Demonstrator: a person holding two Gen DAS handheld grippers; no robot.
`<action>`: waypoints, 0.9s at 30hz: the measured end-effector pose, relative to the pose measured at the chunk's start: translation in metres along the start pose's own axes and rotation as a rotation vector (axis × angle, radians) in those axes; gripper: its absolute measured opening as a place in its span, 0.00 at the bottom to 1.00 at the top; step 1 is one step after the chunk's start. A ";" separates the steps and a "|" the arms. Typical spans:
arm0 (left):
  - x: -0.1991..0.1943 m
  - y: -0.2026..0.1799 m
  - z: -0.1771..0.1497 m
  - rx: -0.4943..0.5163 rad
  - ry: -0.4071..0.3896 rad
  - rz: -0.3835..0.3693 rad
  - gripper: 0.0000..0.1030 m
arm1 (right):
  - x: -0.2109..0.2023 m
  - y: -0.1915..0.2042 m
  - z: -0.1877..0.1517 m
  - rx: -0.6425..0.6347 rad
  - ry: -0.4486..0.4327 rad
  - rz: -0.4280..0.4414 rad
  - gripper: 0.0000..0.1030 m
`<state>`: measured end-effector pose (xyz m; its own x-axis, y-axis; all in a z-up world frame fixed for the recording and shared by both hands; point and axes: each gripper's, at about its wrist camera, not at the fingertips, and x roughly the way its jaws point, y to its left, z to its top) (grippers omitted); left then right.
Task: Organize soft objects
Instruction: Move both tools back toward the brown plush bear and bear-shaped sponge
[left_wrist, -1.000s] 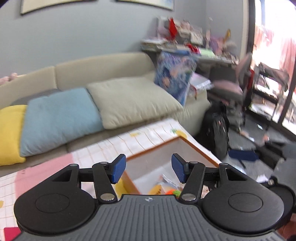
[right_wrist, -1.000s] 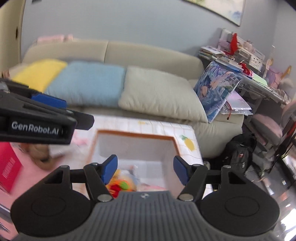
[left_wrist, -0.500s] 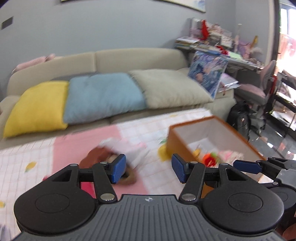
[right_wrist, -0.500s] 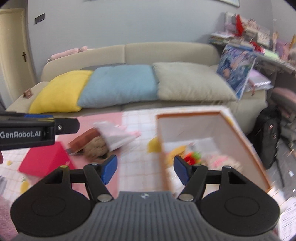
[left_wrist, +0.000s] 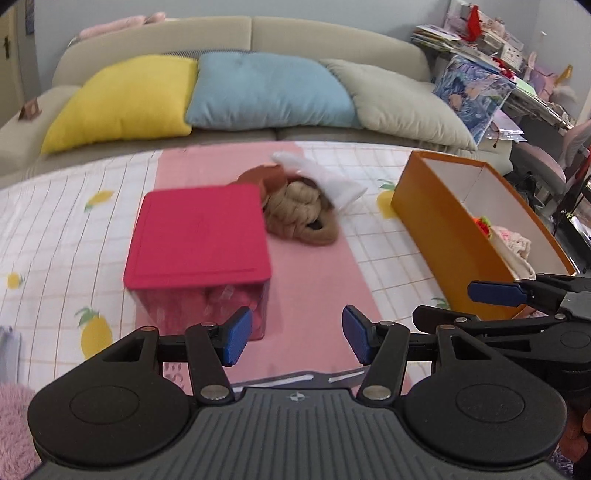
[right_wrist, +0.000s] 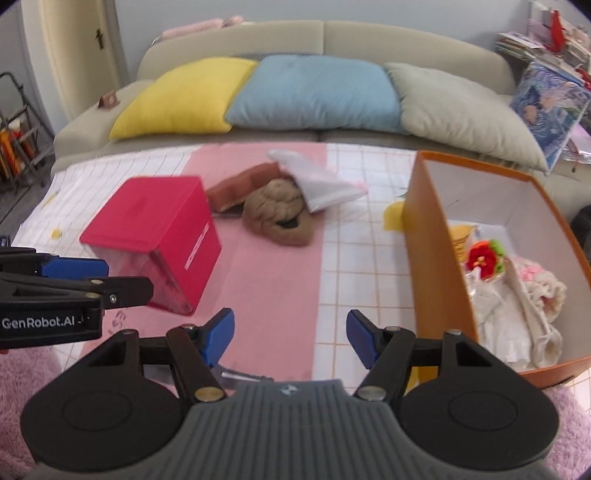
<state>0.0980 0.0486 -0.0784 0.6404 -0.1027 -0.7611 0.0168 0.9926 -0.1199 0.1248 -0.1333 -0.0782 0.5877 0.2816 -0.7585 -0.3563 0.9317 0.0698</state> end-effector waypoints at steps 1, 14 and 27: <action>0.001 0.004 0.000 -0.009 0.007 0.000 0.65 | 0.003 0.001 0.001 -0.003 0.008 0.001 0.65; 0.008 0.026 0.047 0.005 -0.016 -0.063 0.59 | 0.045 -0.004 0.044 -0.003 0.029 0.015 0.57; 0.054 0.052 0.126 0.239 0.118 -0.042 0.56 | 0.110 -0.012 0.104 0.143 0.056 0.106 0.55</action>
<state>0.2306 0.1030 -0.0456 0.5413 -0.1374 -0.8295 0.2318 0.9727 -0.0098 0.2689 -0.0895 -0.0950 0.5096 0.3701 -0.7768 -0.3048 0.9219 0.2393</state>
